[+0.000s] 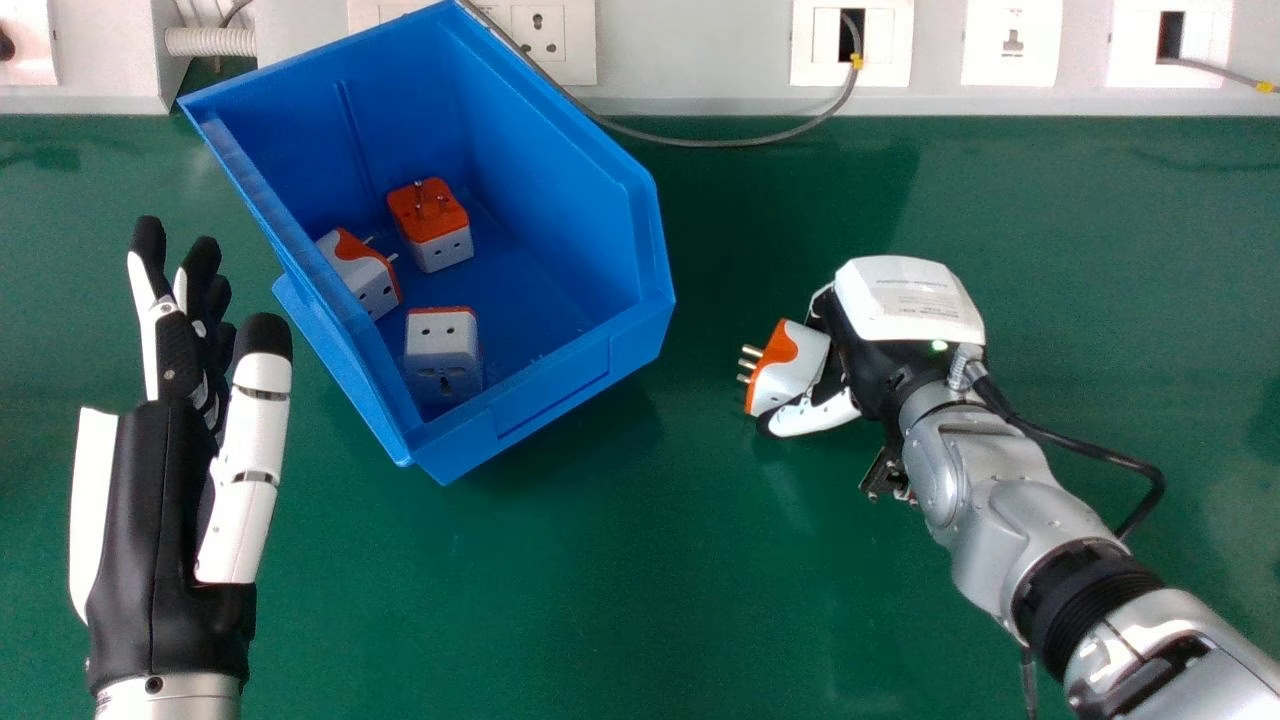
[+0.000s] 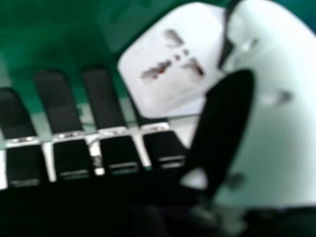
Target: Pick all objects and put in blue box
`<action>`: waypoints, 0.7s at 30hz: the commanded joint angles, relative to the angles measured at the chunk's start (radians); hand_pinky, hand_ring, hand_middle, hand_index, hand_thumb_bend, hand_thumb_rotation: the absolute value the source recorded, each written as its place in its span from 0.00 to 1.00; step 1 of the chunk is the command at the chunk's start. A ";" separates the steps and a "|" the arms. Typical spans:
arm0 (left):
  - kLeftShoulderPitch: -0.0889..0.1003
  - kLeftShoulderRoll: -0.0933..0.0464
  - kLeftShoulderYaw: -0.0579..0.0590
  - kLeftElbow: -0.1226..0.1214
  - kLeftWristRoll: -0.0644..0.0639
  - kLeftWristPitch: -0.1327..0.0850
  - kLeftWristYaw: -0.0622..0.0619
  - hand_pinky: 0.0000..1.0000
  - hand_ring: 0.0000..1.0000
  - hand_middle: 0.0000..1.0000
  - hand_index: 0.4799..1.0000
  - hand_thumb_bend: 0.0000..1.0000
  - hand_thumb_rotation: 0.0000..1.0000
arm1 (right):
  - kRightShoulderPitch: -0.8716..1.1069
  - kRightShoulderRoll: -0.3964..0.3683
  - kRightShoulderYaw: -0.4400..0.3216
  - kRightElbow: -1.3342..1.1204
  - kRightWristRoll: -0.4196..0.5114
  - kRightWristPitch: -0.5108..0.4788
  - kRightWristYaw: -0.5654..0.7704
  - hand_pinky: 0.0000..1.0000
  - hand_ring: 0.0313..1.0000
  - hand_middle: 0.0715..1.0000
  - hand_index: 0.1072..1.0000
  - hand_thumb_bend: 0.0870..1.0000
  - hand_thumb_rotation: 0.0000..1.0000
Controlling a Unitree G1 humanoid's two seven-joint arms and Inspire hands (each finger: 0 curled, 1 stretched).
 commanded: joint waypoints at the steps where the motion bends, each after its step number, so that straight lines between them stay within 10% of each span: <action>1: -0.003 0.002 0.002 -0.025 0.007 0.002 0.007 1.00 1.00 1.00 0.97 0.34 0.85 | 0.008 0.009 0.000 -0.006 0.012 -0.012 0.009 0.45 0.56 0.61 0.57 0.31 0.24; 17: 0.000 0.000 -0.001 -0.012 0.015 -0.017 0.009 1.00 1.00 1.00 0.98 0.32 0.86 | 0.222 -0.080 -0.070 -0.398 0.049 -0.022 -0.025 0.38 0.48 0.53 0.49 0.25 0.23; 21: -0.001 -0.002 0.001 -0.011 0.017 -0.019 0.012 1.00 1.00 1.00 0.98 0.32 0.87 | 0.375 -0.122 -0.112 -0.677 0.034 -0.010 -0.024 0.22 0.28 0.34 0.35 0.26 0.16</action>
